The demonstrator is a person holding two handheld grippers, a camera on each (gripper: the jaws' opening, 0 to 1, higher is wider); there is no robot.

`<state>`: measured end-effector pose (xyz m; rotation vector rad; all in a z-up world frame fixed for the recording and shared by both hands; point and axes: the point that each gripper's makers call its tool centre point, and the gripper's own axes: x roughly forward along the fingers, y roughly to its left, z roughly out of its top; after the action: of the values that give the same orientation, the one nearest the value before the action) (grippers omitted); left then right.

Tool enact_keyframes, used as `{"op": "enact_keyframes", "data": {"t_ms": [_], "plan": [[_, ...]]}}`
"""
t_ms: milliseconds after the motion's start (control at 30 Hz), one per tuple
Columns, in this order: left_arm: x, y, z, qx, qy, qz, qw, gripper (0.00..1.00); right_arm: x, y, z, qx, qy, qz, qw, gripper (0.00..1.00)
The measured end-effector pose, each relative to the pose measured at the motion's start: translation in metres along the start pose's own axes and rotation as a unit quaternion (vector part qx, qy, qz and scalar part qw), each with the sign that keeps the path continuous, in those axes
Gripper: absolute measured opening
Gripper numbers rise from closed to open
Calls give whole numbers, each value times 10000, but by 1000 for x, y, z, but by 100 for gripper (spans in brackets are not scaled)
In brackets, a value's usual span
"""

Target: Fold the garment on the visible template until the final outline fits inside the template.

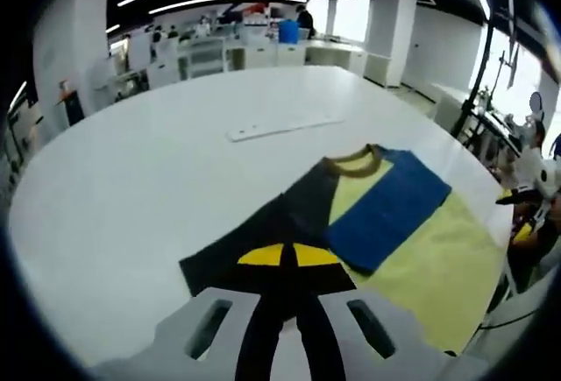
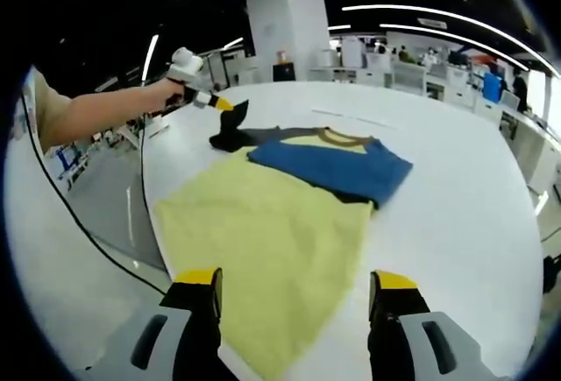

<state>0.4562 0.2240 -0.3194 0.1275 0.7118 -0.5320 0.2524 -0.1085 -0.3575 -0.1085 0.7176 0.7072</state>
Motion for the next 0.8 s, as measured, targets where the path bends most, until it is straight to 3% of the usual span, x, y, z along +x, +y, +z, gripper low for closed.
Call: {"op": "enact_keyframes", "data": {"t_ms": [800], "plan": [[36, -68, 37, 431, 0, -590, 9973, 0, -8, -14, -7, 141, -46, -40, 9999, 66]]}}
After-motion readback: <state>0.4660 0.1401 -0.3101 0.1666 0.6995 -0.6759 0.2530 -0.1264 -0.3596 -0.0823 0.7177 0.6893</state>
